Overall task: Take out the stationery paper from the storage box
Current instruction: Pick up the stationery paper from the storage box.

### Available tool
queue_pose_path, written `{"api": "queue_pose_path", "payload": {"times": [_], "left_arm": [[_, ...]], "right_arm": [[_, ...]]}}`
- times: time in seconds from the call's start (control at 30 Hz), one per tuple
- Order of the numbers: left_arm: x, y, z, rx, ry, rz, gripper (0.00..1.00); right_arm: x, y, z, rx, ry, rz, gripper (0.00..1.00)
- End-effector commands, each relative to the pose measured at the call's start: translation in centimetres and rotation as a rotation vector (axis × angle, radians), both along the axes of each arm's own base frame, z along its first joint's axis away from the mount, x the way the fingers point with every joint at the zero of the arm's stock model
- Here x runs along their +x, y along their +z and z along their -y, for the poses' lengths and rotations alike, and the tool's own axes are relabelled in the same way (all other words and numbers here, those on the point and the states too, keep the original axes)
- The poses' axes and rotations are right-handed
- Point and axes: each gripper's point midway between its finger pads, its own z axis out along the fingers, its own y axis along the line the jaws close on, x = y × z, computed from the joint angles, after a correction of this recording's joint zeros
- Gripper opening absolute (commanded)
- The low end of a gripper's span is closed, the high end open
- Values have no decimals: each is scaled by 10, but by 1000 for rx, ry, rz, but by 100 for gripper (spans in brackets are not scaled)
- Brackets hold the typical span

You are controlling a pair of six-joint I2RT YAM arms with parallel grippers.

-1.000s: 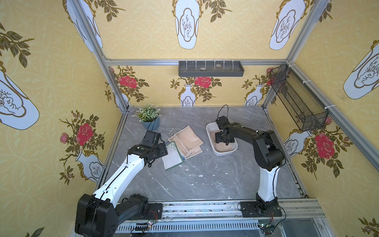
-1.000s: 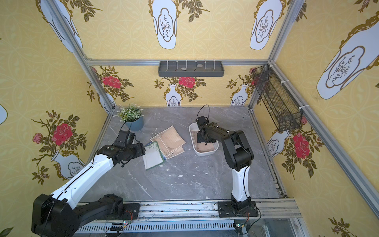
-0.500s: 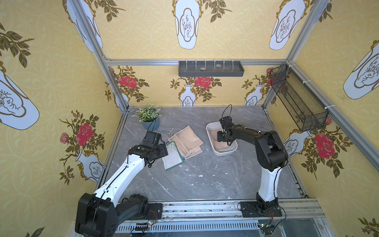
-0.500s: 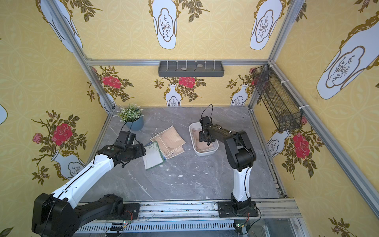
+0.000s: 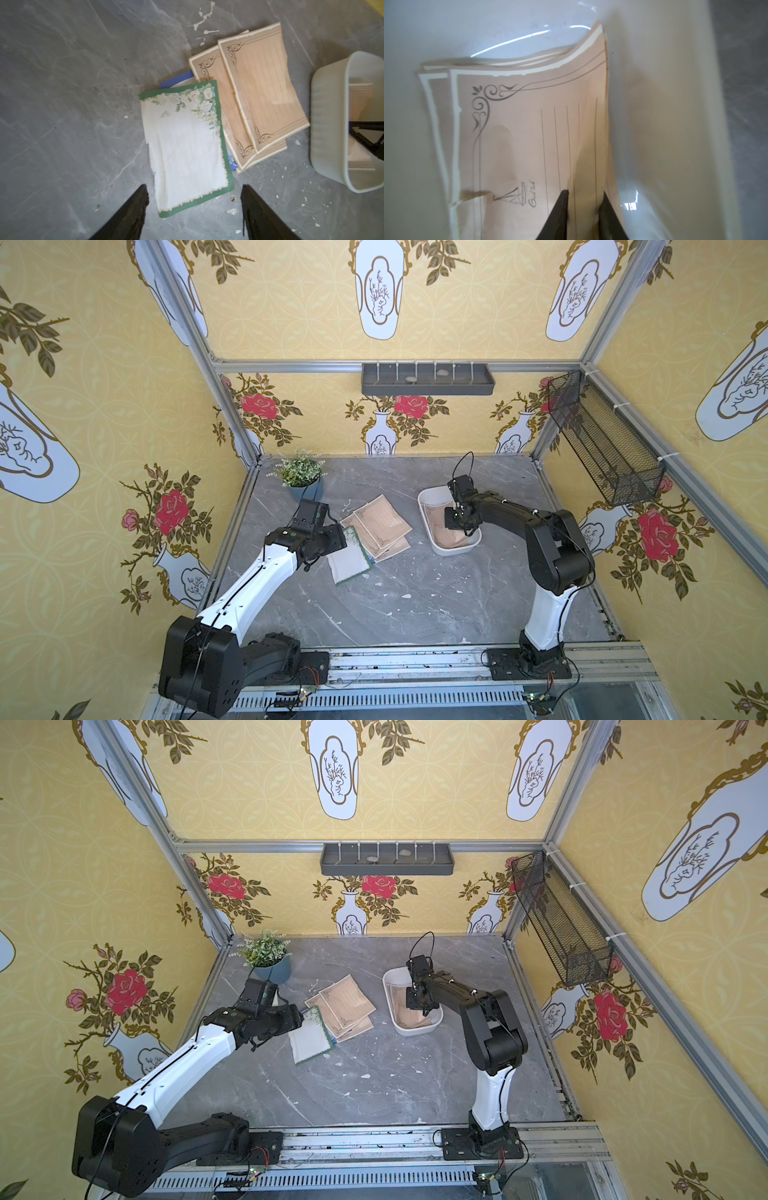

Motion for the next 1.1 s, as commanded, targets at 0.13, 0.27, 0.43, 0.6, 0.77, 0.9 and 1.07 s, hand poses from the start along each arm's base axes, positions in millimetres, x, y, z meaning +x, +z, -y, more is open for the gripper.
{"api": "queue_pose_path", "payload": {"times": [0.13, 0.27, 0.43, 0.6, 0.77, 0.9, 1.07], "left_arm": [[32, 29, 62, -295, -132, 91, 73], [42, 40, 87, -371, -203, 114, 73], [51, 51, 128, -454, -306, 118, 73], [58, 54, 168, -559, -380, 103, 73], [64, 50, 195, -596, -435, 68, 73], [63, 47, 212, -601, -466, 51, 73], [61, 42, 220, -601, -479, 37, 72]], "right_arm": [[-4, 27, 7, 19, -32, 43, 22], [-5, 36, 9, 36, -40, 57, 19], [-6, 53, 12, 79, -52, 92, 17], [-6, 71, 13, 176, -57, 125, 16], [-8, 74, 14, 233, -50, 134, 16], [-9, 69, 15, 249, -56, 120, 27], [-9, 67, 14, 259, -50, 120, 18]]}}
